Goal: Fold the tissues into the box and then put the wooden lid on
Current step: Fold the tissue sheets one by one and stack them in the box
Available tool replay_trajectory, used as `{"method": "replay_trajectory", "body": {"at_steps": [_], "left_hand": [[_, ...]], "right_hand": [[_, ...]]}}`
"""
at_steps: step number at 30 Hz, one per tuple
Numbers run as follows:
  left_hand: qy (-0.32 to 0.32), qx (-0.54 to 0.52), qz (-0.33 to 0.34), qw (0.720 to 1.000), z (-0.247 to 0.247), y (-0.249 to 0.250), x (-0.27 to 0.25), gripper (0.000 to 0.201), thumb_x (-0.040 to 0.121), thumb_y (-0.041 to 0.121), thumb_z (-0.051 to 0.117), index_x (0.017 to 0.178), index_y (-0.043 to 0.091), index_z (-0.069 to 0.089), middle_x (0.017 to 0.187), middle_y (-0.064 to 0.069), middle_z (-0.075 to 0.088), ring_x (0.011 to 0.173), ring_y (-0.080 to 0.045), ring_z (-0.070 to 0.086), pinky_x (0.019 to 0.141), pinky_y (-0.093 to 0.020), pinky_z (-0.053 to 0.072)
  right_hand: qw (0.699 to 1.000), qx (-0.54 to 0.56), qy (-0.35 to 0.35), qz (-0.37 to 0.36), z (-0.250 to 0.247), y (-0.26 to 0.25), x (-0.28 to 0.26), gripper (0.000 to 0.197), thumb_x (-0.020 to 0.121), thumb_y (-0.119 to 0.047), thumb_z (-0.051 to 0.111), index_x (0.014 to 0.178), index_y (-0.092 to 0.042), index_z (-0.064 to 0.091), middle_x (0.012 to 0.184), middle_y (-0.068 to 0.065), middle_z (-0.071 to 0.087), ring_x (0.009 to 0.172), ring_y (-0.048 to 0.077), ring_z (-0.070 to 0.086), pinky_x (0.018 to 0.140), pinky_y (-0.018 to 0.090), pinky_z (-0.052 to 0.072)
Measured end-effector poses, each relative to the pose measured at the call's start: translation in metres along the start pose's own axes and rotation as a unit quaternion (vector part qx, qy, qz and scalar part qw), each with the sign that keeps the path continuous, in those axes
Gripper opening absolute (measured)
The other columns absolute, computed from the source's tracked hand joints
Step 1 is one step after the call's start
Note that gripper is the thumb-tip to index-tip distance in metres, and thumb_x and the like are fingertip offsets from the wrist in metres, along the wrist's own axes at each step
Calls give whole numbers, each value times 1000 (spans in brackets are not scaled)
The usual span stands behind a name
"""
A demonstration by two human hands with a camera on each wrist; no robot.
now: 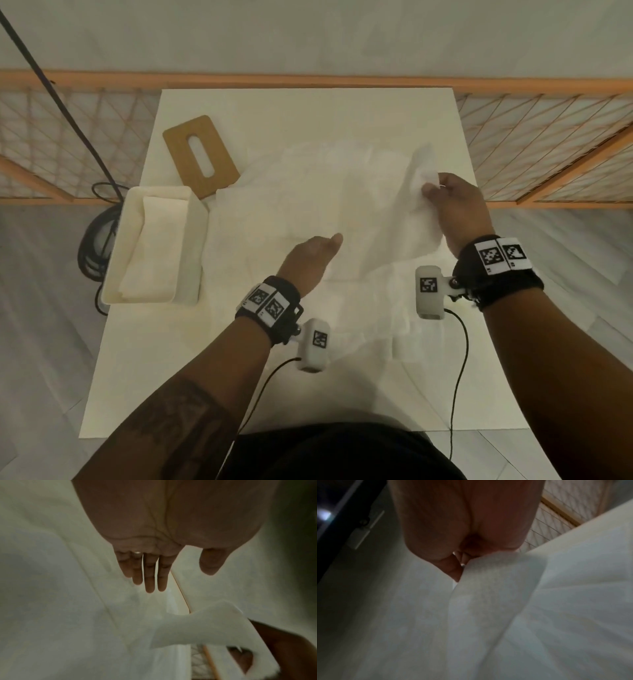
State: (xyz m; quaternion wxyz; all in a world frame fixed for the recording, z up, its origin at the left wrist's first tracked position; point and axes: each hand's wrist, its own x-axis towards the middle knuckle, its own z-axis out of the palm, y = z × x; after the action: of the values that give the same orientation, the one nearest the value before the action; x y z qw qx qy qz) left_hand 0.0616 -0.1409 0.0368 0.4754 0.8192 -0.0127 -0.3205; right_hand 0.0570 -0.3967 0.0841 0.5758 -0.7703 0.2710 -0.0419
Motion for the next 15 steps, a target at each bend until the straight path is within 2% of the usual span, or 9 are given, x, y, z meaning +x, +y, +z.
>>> {"method": "replay_trajectory", "body": {"at_steps": [1, 2, 3, 5, 8, 10, 12, 15], "left_hand": [[-31, -87, -34, 995, 3, 6, 2, 80, 88, 81, 40, 126, 15, 65, 129, -1, 66, 124, -21, 58, 111, -42, 41], [-59, -188, -74, 978, 5, 10, 5, 82, 89, 81, 37, 129, 14, 63, 129, -3, 67, 125, -23, 59, 111, -42, 42], [-88, -277, -114, 950, 6, 12, 7, 86, 88, 83, 35, 131, 13, 61, 129, -5, 68, 125, -25, 60, 110, -43, 43], [-135, -382, -155, 901, 7, 15, 11, 98, 80, 89, 35, 133, 10, 59, 128, -10, 69, 124, -28, 62, 108, -43, 46], [-175, -438, -157, 868, 9, 19, 7, 109, 69, 95, 46, 136, 10, 58, 131, -12, 68, 126, -31, 61, 110, -47, 44], [-203, -472, -148, 845, 11, 22, 1, 109, 66, 89, 58, 140, 8, 54, 133, -14, 65, 126, -35, 60, 113, -52, 41], [-217, -500, -129, 828, 10, 22, -8, 101, 68, 79, 68, 138, 7, 55, 127, -15, 66, 116, -35, 64, 105, -54, 47], [-200, -531, -104, 816, 8, 19, -22, 78, 80, 54, 76, 138, 7, 55, 122, -12, 69, 107, -32, 68, 89, -49, 55]], "right_hand": [[998, 54, -25, 10, 1, -4, -3, 18, 100, -15, 57, 111, -9, 70, 95, 7, 72, 79, 17, 66, 77, 31, 55], [992, 111, -55, 22, 2, -6, -5, 19, 101, -13, 57, 112, -5, 70, 100, 11, 71, 86, 21, 66, 84, 36, 55], [982, 165, -84, 38, 4, -8, -8, 20, 101, -11, 56, 115, -4, 69, 104, 13, 71, 92, 25, 66, 90, 42, 54], [957, 243, -142, 67, 7, -12, -18, 26, 102, -12, 55, 124, -2, 66, 111, 17, 68, 97, 30, 65, 92, 45, 54], [937, 265, -210, 86, 13, -18, -33, 37, 103, -19, 55, 134, 0, 59, 115, 22, 62, 95, 31, 64, 86, 42, 54], [924, 278, -243, 96, 17, -19, -42, 36, 103, -22, 55, 132, -2, 60, 110, 18, 64, 89, 30, 65, 82, 39, 54], [909, 306, -260, 115, 21, -19, -46, 31, 103, -23, 55, 129, -7, 62, 109, 16, 66, 90, 30, 67, 82, 41, 55], [888, 349, -266, 138, 28, -17, -50, 32, 104, -22, 55, 131, -5, 58, 115, 18, 65, 102, 35, 65, 89, 46, 55]]}}
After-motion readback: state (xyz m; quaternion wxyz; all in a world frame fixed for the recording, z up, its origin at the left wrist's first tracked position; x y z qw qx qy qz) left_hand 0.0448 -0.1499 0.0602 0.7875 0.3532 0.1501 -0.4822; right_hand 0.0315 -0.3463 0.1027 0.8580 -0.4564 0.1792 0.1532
